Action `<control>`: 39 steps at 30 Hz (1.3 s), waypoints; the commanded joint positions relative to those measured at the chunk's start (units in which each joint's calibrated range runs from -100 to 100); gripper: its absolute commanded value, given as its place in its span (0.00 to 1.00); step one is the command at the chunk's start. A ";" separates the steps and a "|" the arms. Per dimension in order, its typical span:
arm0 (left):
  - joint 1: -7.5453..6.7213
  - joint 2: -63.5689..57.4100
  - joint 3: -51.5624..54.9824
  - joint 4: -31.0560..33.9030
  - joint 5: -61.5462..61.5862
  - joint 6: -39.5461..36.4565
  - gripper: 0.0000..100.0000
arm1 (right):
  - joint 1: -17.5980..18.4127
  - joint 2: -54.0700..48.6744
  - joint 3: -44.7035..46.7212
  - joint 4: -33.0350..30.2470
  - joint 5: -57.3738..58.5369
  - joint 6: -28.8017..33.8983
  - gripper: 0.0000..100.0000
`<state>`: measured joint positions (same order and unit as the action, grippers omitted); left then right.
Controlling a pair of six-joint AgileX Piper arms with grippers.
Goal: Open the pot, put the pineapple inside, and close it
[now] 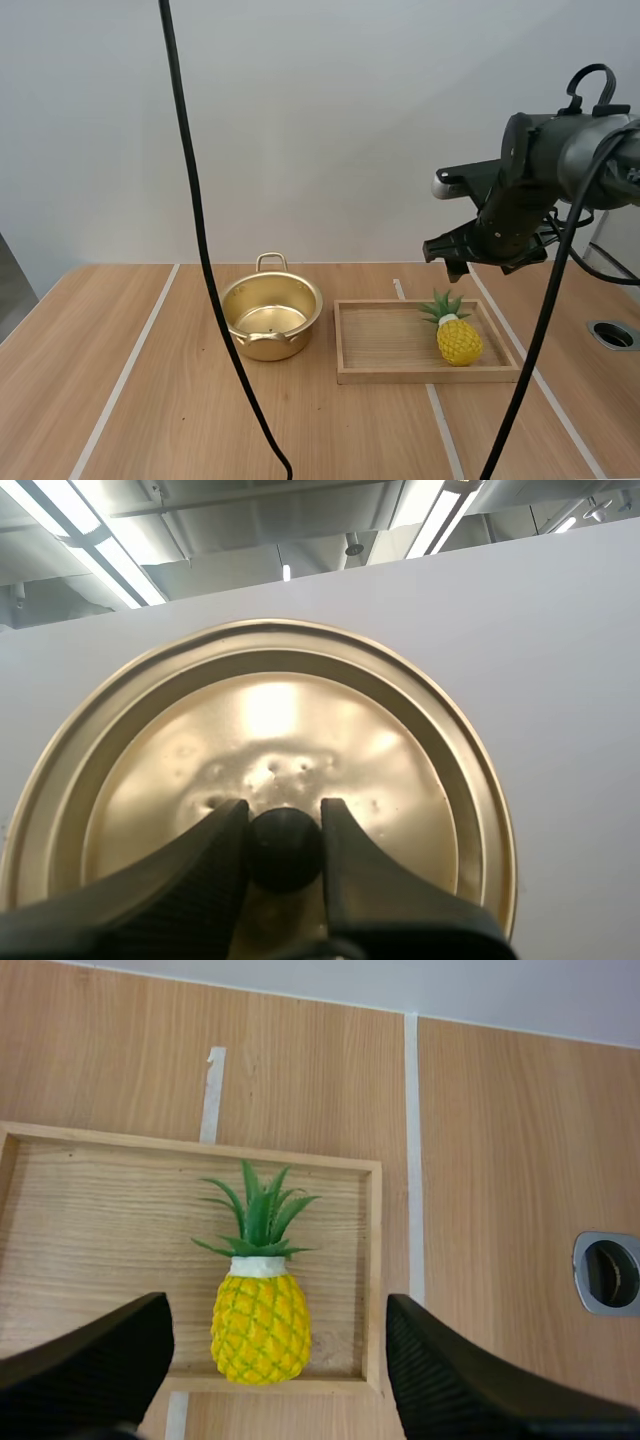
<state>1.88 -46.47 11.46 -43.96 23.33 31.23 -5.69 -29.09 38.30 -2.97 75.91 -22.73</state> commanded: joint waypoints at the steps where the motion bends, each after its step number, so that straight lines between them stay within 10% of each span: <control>1: -0.11 -0.46 -0.59 -0.24 -1.21 -0.51 0.00 | -0.20 1.90 0.11 -0.14 -0.97 -1.13 1.00; 39: -0.11 -0.46 -0.59 -0.24 -1.21 -0.51 0.00 | -0.20 21.85 10.30 1.00 -18.06 -4.38 1.00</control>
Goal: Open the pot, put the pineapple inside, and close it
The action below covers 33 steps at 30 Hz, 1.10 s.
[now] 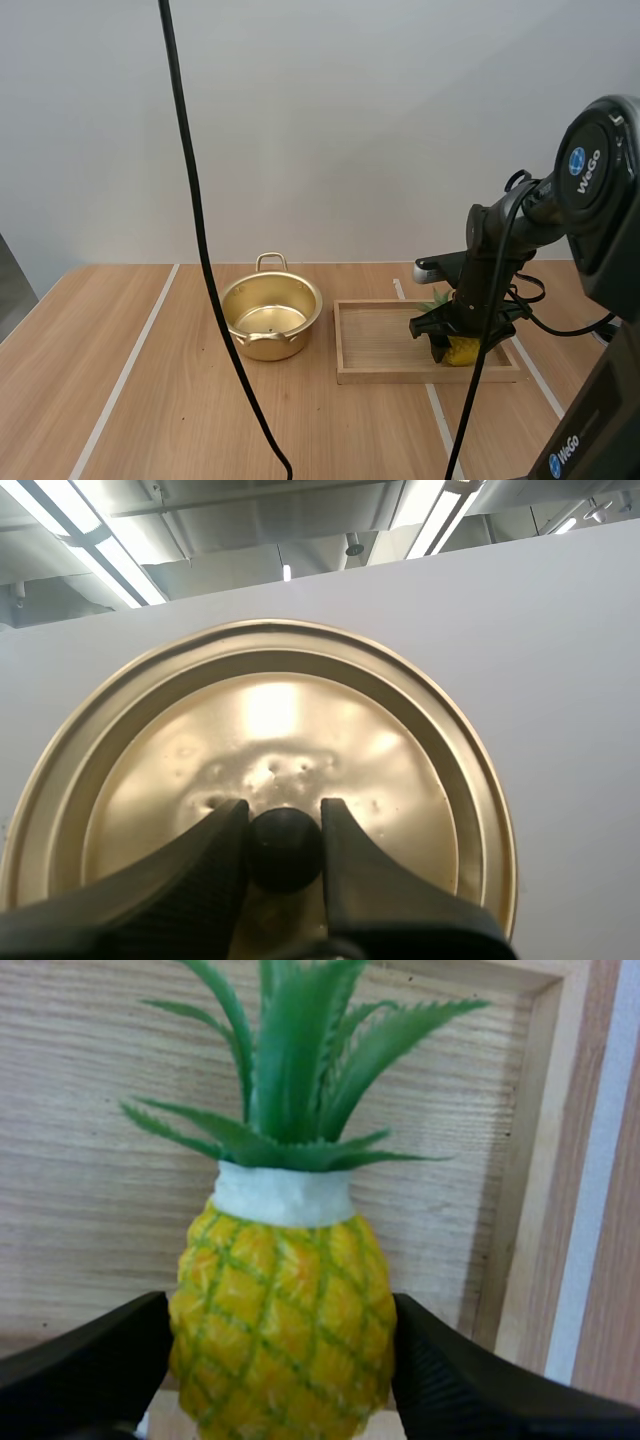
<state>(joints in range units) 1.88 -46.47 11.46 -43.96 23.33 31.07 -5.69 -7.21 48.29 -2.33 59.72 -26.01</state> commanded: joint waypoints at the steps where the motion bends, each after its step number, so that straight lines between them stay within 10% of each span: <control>1: -0.11 -0.46 -0.59 -0.24 -1.21 -0.36 0.00 | -0.20 0.22 0.31 0.65 -2.31 -1.65 1.00; 14: -0.11 -0.46 -0.59 -0.24 -1.21 -0.36 0.00 | -0.20 3.96 0.31 2.84 -6.42 -4.53 0.93; 16: -0.11 -0.46 -0.59 -0.24 -1.21 -0.36 0.00 | -0.20 4.19 0.31 2.33 -6.72 -4.53 0.71; 19: -0.11 -0.46 -0.59 -0.24 -1.21 -0.36 0.00 | -0.20 4.19 0.31 2.68 -6.87 -4.53 0.00; 33: -0.11 -0.46 -0.59 -0.24 -1.21 -0.36 0.00 | -0.20 1.80 0.31 2.82 -8.26 -4.41 0.00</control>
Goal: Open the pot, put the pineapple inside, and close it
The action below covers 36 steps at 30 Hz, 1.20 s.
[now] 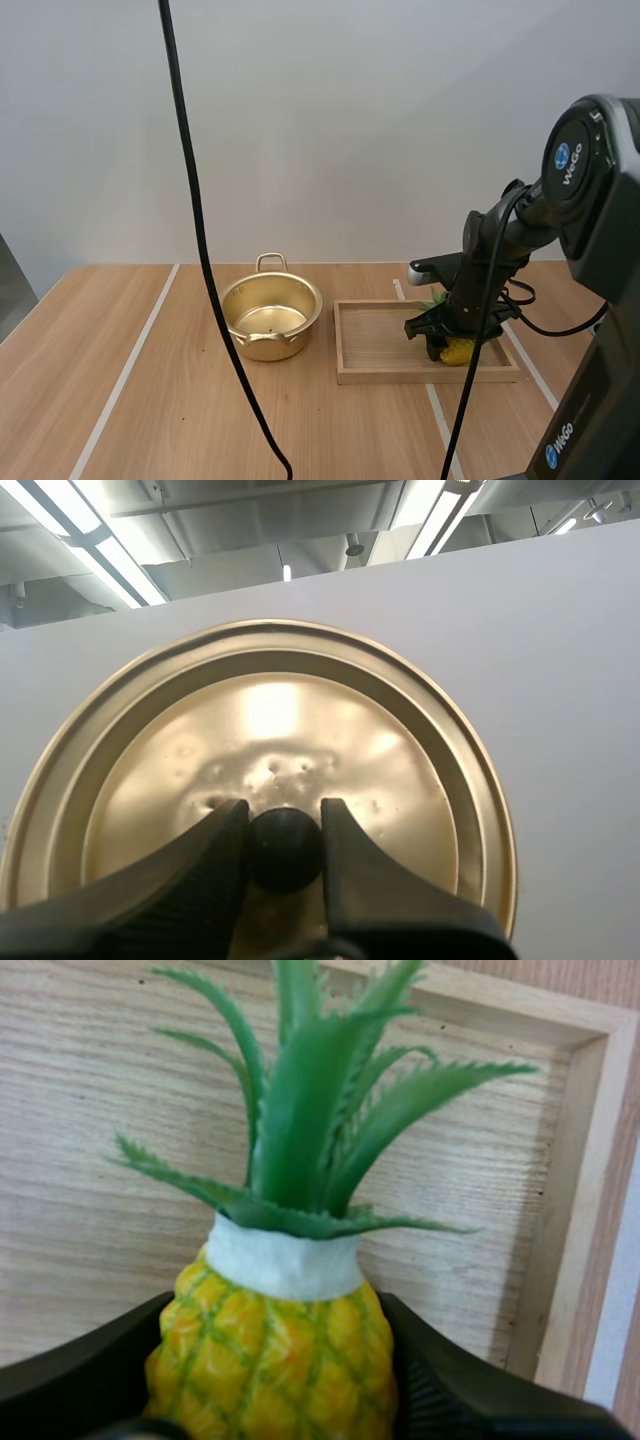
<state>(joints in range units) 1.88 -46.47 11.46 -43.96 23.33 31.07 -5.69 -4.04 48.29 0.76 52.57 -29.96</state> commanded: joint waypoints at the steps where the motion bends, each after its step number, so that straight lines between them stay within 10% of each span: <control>1: -0.11 -0.46 -0.59 -0.24 -1.21 -0.36 0.00 | -0.20 -2.54 0.31 -0.05 -1.43 -0.45 0.00; 26: -0.11 -0.46 -0.59 -0.24 -1.21 -0.36 0.00 | 0.06 -53.29 -0.38 24.40 -7.57 -12.02 0.00; 36: -0.11 -0.46 -0.59 -0.24 -1.21 -0.36 0.00 | 9.44 -54.21 -0.38 24.14 -3.65 -11.61 0.00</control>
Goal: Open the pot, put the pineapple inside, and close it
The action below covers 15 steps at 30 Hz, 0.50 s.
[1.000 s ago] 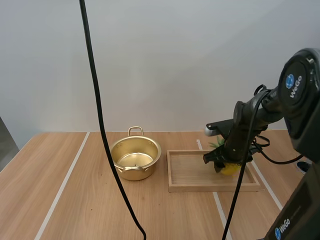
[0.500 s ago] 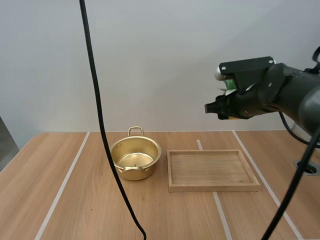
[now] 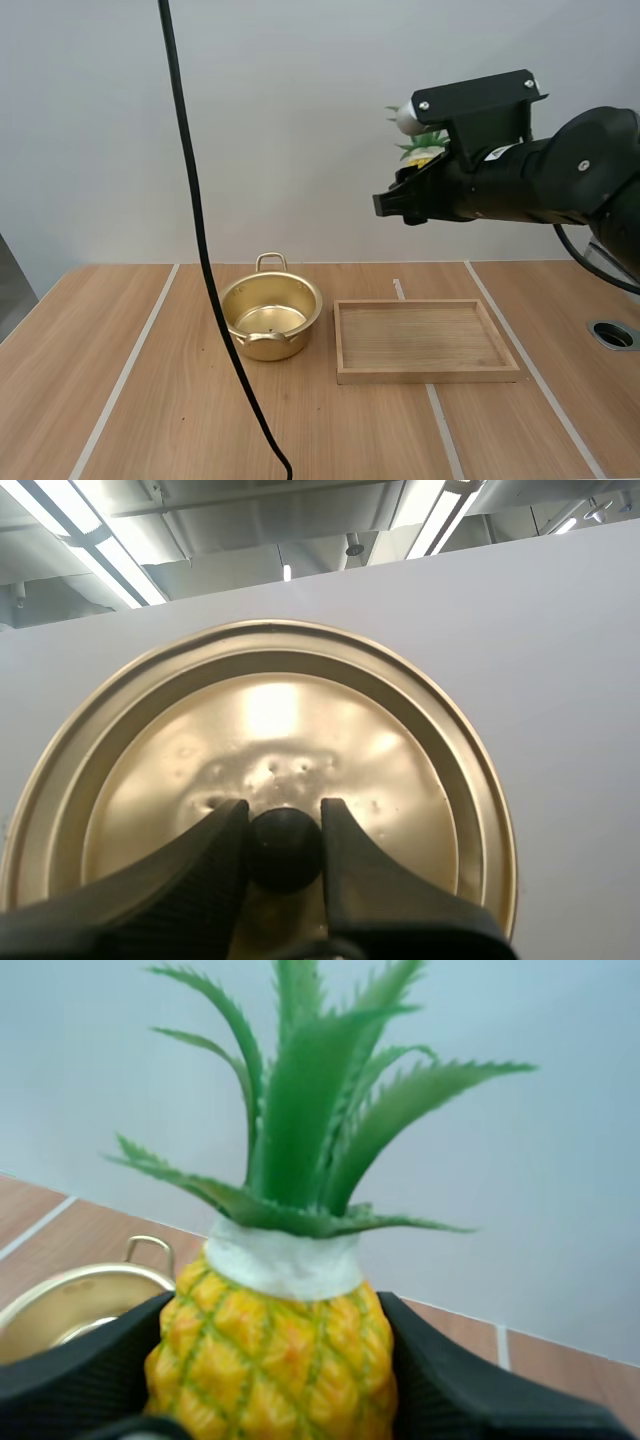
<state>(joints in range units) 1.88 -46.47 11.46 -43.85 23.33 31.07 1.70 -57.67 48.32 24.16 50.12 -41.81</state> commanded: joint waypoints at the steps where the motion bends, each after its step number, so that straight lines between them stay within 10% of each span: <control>1: -0.11 -0.46 -0.59 -0.35 -1.21 -0.36 0.00 | 3.12 -0.45 -0.41 0.74 -1.42 0.23 0.00; 15: -0.11 -0.46 -0.59 -0.35 -1.21 -0.36 0.00 | 13.67 11.68 -0.41 -3.13 -10.95 0.04 0.00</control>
<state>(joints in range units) 1.88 -46.47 11.46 -43.85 23.33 31.07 14.36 -47.55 48.32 21.90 43.84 -41.81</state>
